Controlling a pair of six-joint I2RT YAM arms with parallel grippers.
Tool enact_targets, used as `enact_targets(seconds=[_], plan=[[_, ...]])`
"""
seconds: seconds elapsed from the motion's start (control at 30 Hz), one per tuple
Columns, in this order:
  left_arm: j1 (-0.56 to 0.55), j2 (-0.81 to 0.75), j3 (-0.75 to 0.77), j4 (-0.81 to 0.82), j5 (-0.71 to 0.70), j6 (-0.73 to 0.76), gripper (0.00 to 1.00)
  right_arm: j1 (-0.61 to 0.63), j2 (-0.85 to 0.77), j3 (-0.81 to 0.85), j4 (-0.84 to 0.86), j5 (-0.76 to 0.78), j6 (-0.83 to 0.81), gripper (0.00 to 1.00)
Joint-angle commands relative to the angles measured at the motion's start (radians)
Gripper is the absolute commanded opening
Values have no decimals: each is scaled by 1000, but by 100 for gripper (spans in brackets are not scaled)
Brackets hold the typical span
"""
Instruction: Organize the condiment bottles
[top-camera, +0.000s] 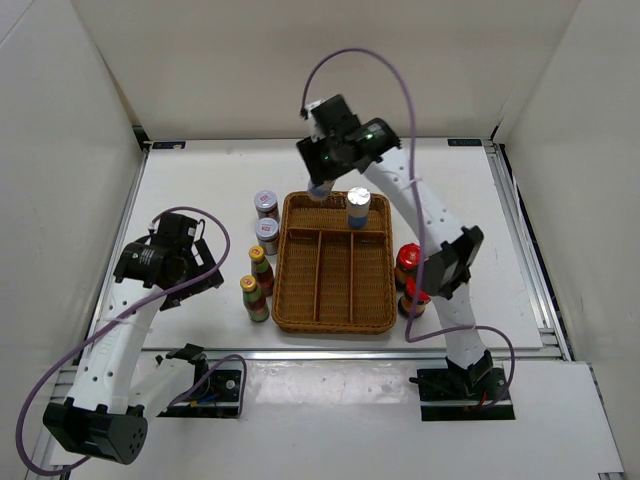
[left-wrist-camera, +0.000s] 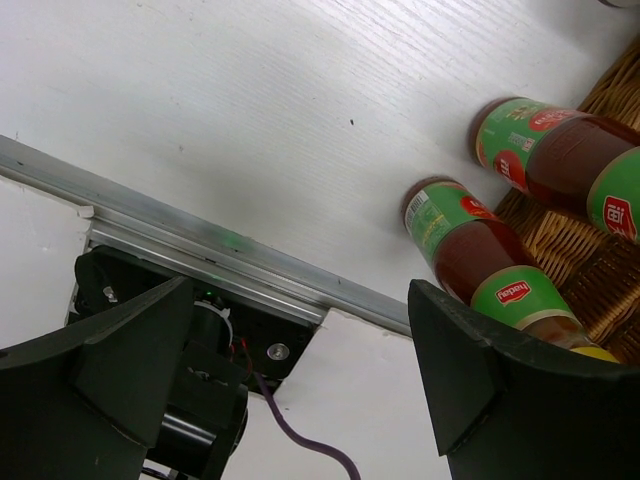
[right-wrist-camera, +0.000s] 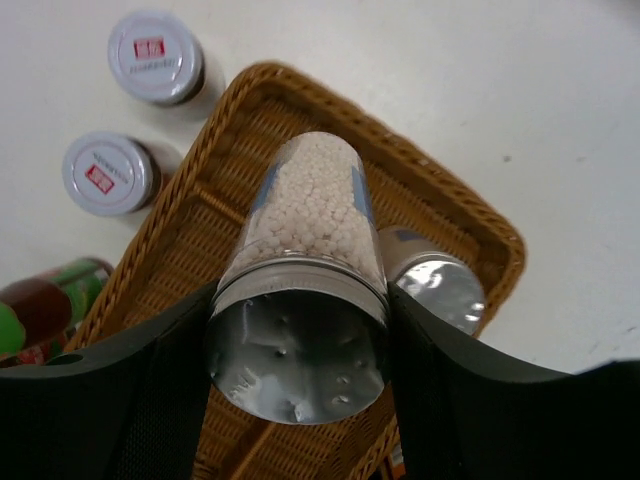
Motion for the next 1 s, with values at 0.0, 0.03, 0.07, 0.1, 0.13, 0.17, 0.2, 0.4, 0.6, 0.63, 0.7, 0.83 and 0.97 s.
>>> enact_targets(seconds=[0.0, 0.03, 0.07, 0.1, 0.13, 0.17, 0.2, 0.4, 0.6, 0.63, 0.7, 0.83, 0.97], plan=[[2, -24, -17, 16, 18, 7, 100, 31, -3, 7, 29, -13, -47, 4], [2, -24, -18, 16, 27, 7, 100, 31, 21, -2, 29, -1, -33, 9], [2, -24, -18, 16, 39, 7, 100, 31, 35, -2, 29, 13, -24, 11], [2, -24, -18, 28, 50, 7, 100, 40, 49, -2, 29, 32, -13, 14], [2, -24, -28, 37, 77, 16, 100, 40, 76, -2, 29, 55, -4, 14], [2, -35, -28, 46, 87, 16, 100, 49, 92, 11, 29, 93, 9, 14], [2, -35, -28, 46, 87, 25, 100, 50, 107, 21, 29, 93, 9, 14], [2, -26, -28, 46, 96, 34, 100, 50, 236, 71, -15, 93, 71, 34], [-7, -26, -28, 46, 96, 35, 100, 50, 418, 370, -208, 79, 133, 91], [-18, -26, -28, 46, 96, 35, 100, 50, 418, 411, -225, 104, 142, 100], [-18, -26, -28, 46, 96, 35, 100, 50, 414, 491, -248, 128, 142, 100], [-18, -44, -28, 46, 96, 35, 100, 50, 302, 492, -237, 236, 142, 100], [-18, -55, -28, 46, 78, 16, 100, 50, 152, 492, -271, 422, 162, 100]])
